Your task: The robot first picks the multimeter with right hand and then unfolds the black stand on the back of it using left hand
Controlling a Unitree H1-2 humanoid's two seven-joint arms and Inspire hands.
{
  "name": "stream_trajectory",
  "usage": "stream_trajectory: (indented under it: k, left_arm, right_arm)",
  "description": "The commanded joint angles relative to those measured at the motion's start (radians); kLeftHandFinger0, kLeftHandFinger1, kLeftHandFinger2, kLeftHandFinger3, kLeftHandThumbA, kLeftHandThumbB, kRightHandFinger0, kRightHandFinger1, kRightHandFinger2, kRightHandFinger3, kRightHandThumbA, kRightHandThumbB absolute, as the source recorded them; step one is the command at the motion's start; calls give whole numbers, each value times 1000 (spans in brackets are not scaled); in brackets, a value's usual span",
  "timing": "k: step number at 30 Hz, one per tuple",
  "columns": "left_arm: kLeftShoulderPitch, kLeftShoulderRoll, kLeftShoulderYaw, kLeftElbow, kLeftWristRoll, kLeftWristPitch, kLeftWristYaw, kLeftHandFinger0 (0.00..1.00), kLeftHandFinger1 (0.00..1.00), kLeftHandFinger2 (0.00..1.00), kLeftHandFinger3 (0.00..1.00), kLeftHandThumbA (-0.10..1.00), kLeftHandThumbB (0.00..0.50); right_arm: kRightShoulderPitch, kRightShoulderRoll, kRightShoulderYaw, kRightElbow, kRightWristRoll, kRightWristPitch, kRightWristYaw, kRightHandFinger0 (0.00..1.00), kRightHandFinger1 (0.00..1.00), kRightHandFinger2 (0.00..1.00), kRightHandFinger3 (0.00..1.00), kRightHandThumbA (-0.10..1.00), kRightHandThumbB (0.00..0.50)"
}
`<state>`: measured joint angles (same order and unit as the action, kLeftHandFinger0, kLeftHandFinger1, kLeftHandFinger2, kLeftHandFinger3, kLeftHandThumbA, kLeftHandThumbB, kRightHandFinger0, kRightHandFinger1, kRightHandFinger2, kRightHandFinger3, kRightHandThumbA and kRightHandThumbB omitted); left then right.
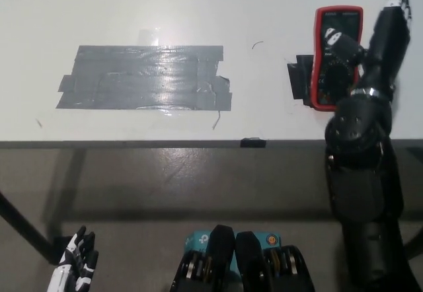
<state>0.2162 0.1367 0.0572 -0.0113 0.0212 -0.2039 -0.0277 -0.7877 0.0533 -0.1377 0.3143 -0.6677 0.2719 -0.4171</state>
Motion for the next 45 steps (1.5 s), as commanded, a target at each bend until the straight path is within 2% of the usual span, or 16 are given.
stream_trajectory:
  k: [1,6,12,18,21,33,34,35,45]
  left_arm:
    - [10,9,3,-35,-5,-40,-6,1000,1000,1000,1000,821,43]
    - [7,13,2,-32,-4,-45,-9,1000,1000,1000,1000,821,30]
    - [7,10,-1,-36,-1,-40,-8,1000,1000,1000,1000,819,28]
    - [2,13,-1,-39,-4,-41,-12,1000,1000,1000,1000,809,29]
    - [0,16,-2,-38,25,-43,-1,1000,1000,1000,1000,830,44]
    - [2,19,0,-41,21,-42,-8,1000,1000,1000,1000,843,33]
    - [2,18,0,-41,26,-45,-5,1000,1000,1000,1000,841,31]
    - [1,17,0,-40,24,-45,-6,1000,1000,1000,1000,839,32]
    - [-8,21,4,-41,37,-47,-1,1000,1000,1000,1000,841,43]
  right_arm:
    - [-103,-16,-11,61,55,29,-50,1000,1000,1000,1000,1000,408]
    - [-188,-35,-36,192,125,61,-31,1000,1000,1000,1000,1000,394]
    - [-239,-56,-32,293,167,44,-43,1000,1000,1000,1000,1000,373]
    - [-298,-74,-36,368,205,66,-54,1000,1000,1000,1000,1000,390]
    - [-331,-91,-30,421,222,76,-53,1000,1000,1000,1000,1000,419]
    - [-368,-116,14,535,251,85,-65,1000,1000,1000,1000,1000,447]
    - [-381,-115,27,588,239,88,-85,1000,1000,1000,1000,1000,487]
    - [-387,-112,25,599,243,94,-96,1000,1000,1000,1000,1000,493]
    - [-432,-112,32,706,288,60,-116,1000,1000,1000,1000,998,491]
